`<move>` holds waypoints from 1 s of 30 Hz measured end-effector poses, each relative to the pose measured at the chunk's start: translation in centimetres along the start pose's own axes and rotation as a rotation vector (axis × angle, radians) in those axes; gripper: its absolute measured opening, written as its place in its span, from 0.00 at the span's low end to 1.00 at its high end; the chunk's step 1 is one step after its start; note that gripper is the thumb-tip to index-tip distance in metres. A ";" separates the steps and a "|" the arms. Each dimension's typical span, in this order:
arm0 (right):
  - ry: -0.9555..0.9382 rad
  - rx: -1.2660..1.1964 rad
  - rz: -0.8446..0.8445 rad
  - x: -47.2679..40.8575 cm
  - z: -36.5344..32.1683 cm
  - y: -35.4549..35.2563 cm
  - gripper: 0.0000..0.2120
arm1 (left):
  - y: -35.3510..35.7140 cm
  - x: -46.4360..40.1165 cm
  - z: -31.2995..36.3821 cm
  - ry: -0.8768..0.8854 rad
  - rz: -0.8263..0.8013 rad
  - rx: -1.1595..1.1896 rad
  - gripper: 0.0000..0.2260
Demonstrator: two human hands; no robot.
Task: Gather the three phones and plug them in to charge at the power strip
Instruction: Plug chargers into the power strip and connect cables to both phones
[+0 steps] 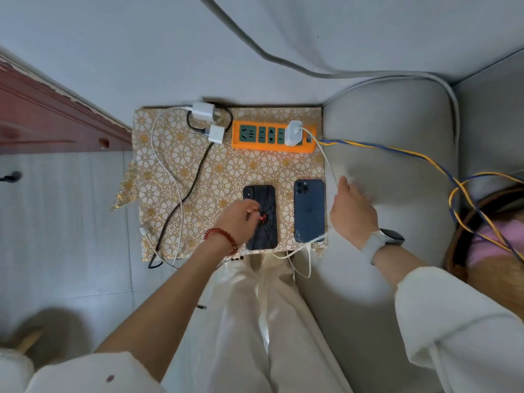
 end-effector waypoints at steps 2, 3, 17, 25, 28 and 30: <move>0.009 -0.016 0.000 -1.1 -0.7 0.5 0.29 | -2.2 -1.6 -1.2 -0.048 0.105 -0.020 0.15; 0.009 -0.034 0.026 -1.6 -1.1 0.6 0.31 | -3.6 -2.4 -1.7 -0.071 0.159 -0.037 0.16; -0.570 0.166 0.505 -4.6 -10.9 -0.5 0.28 | -15.6 -11.8 -4.1 -0.270 0.411 -0.269 0.33; -0.632 0.054 0.413 -5.8 -12.1 0.5 0.24 | -17.3 -11.3 -4.5 -0.118 0.488 -0.053 0.14; -0.612 -0.149 0.343 -6.2 -12.8 0.1 0.24 | -16.2 -8.7 -2.9 0.054 0.464 0.104 0.13; -0.600 -0.265 0.301 -6.7 -13.4 -0.2 0.28 | -15.3 -6.6 -2.1 0.137 0.438 0.183 0.12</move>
Point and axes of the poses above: each hand's wrist, its own x-axis away from the middle knuckle, its own y-axis out of the palm, z = x × y, the point moved 5 cm from there along -x, towards the middle knuckle, and after that the axes turned 10 degrees about -y, right-handed, at the moved point
